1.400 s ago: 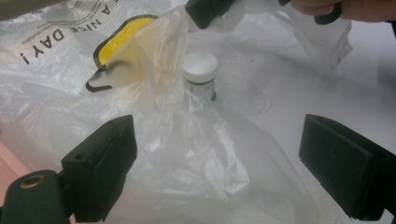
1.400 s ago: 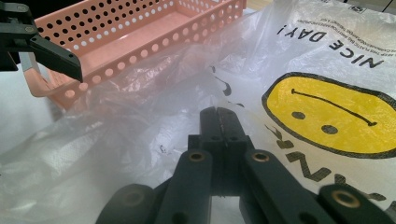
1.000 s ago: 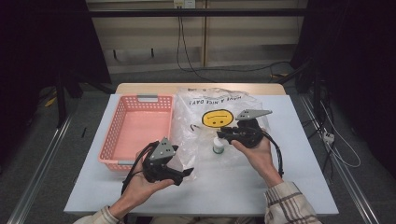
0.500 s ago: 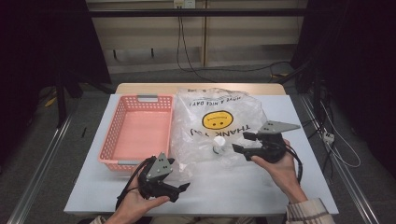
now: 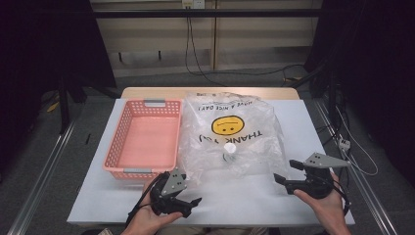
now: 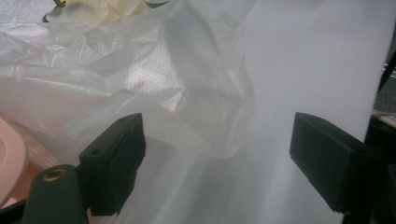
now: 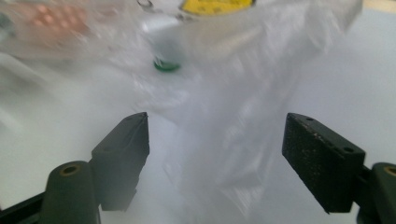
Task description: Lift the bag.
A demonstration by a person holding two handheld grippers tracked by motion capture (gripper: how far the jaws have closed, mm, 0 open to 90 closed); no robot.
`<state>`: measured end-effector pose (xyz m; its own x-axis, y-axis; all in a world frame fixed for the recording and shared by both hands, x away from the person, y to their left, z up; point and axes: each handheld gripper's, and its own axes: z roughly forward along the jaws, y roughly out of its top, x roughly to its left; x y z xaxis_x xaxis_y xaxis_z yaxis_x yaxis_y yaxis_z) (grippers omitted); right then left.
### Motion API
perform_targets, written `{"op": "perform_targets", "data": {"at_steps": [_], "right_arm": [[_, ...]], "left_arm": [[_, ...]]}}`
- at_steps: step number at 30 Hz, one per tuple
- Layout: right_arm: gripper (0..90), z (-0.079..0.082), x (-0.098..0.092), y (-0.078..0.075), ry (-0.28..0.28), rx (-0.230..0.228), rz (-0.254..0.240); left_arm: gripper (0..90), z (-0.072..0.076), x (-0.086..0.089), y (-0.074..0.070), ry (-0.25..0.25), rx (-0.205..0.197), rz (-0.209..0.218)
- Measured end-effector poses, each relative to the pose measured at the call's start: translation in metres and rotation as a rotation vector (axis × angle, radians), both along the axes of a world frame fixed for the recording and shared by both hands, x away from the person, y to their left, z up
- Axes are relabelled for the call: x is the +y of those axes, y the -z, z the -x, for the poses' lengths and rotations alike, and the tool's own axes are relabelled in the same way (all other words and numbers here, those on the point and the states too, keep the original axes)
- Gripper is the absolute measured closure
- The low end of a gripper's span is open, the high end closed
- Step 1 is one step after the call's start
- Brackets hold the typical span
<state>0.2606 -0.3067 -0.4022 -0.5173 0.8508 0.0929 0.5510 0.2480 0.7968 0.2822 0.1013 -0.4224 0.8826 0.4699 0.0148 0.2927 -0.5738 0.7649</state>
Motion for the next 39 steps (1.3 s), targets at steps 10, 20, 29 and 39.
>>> {"op": "perform_targets", "data": {"at_steps": [10,20,29,39], "right_arm": [[37.3,0.002,-0.005,0.028,-0.034,0.100,0.045],[63.6,0.003,-0.006,0.034,-0.062,0.144,0.068],[88.7,0.004,-0.007,0.034,-0.085,0.154,0.045],[90.0,0.002,-0.009,0.030,-0.083,0.135,-0.011]], "left_arm": [[44.4,-0.011,0.003,0.004,-0.003,-0.013,-0.002],[67.4,-0.012,0.001,0.003,0.038,-0.012,-0.009],[87.5,-0.013,0.004,0.001,0.052,0.010,0.032],[90.0,-0.015,0.009,-0.006,0.038,0.008,0.074]]}}
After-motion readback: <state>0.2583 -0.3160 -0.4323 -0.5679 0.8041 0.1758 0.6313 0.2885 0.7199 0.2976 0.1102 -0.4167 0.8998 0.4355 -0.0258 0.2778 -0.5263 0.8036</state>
